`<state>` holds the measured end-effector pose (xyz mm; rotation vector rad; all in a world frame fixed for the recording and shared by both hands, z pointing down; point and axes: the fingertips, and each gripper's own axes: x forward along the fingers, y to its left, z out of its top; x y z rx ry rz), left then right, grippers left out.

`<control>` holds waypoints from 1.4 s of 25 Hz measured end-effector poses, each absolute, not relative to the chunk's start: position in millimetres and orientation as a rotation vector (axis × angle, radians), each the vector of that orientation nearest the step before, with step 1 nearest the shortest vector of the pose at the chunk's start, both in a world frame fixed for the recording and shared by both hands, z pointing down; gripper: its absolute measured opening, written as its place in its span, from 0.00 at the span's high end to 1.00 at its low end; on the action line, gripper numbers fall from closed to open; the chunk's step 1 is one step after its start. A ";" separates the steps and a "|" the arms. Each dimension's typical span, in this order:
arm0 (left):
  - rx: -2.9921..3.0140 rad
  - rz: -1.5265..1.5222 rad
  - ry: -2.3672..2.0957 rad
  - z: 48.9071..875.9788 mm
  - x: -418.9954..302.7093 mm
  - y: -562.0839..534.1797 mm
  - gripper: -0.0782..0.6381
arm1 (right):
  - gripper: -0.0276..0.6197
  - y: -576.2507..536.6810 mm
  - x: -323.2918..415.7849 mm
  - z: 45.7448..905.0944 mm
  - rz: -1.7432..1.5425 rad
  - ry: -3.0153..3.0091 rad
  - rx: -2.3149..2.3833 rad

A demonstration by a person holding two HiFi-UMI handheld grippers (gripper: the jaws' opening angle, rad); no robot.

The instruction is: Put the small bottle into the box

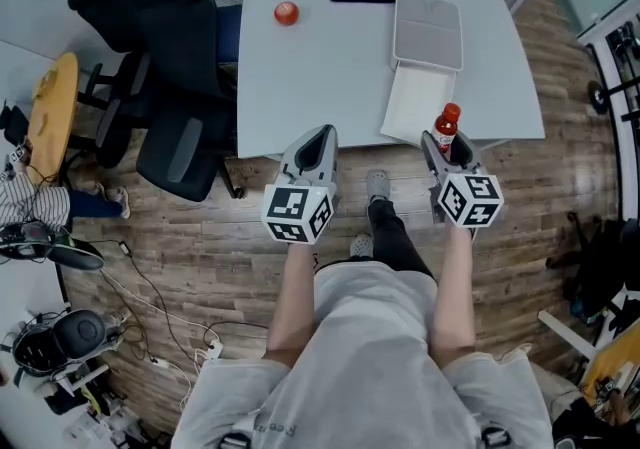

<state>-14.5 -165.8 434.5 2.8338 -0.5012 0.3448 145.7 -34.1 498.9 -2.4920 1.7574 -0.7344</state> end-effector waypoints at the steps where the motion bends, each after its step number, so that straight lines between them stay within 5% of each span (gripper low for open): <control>1: 2.845 0.347 -0.506 431.4 -8.6 -169.7 0.85 | 0.61 -38.7 151.7 497.3 -0.736 1.767 -2.493; 35: 2.880 0.576 -0.447 460.4 141.8 -243.0 0.85 | 0.61 -151.9 285.2 548.3 -0.907 2.293 -2.521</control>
